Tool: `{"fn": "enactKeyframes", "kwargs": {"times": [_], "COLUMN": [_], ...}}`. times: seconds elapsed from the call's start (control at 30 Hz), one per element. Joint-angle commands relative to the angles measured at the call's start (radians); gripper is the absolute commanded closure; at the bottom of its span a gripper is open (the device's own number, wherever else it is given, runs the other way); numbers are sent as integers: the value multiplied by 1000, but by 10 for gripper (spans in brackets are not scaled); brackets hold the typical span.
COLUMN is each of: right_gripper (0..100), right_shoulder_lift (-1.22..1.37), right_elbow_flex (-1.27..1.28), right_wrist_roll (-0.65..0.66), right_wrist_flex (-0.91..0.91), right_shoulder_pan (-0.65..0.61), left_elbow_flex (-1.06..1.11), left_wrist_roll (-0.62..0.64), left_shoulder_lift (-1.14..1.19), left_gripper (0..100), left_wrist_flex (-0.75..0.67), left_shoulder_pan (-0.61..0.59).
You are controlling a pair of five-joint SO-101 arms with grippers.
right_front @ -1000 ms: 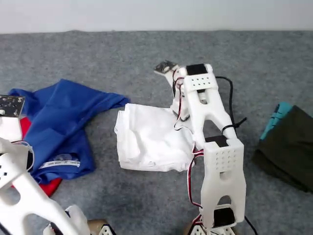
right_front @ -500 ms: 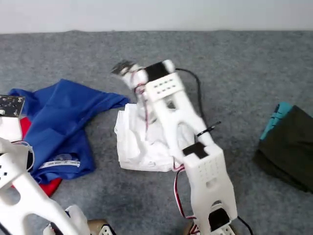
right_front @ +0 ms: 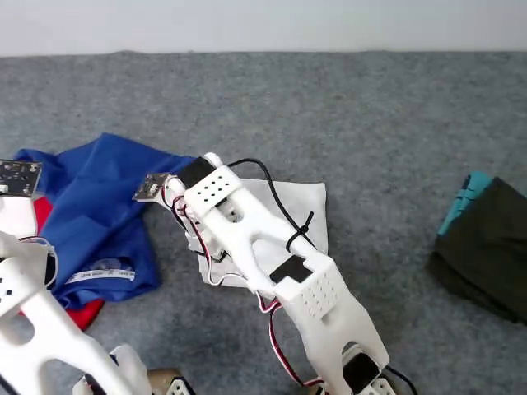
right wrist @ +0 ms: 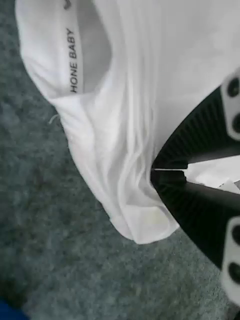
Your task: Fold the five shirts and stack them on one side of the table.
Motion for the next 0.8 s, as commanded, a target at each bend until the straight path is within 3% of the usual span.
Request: {"fn": "enactKeyframes", "kwargs": {"times": [0.0, 0.23, 0.5, 0.77], "right_gripper": [989, 990, 990, 989], "right_shoulder_lift": [-16, -114, -308, -196], "right_elbow_flex": [-112, -169, 143, 160], "right_wrist_roll": [-12, -51, -48, -51], "right_wrist_flex": [39, 122, 116, 22], "right_shoulder_pan": [-12, 25, 28, -68], "left_elbow_flex": [-2, -2, -2, -2], "left_wrist_roll": [9, 9, 9, 11], "left_shoulder_lift": [-26, -26, -26, -26], "left_gripper": [984, 984, 984, 984], "left_wrist_flex": [-12, -12, -9, -14], "left_shoulder_pan": [0, 0, 0, 3]}}
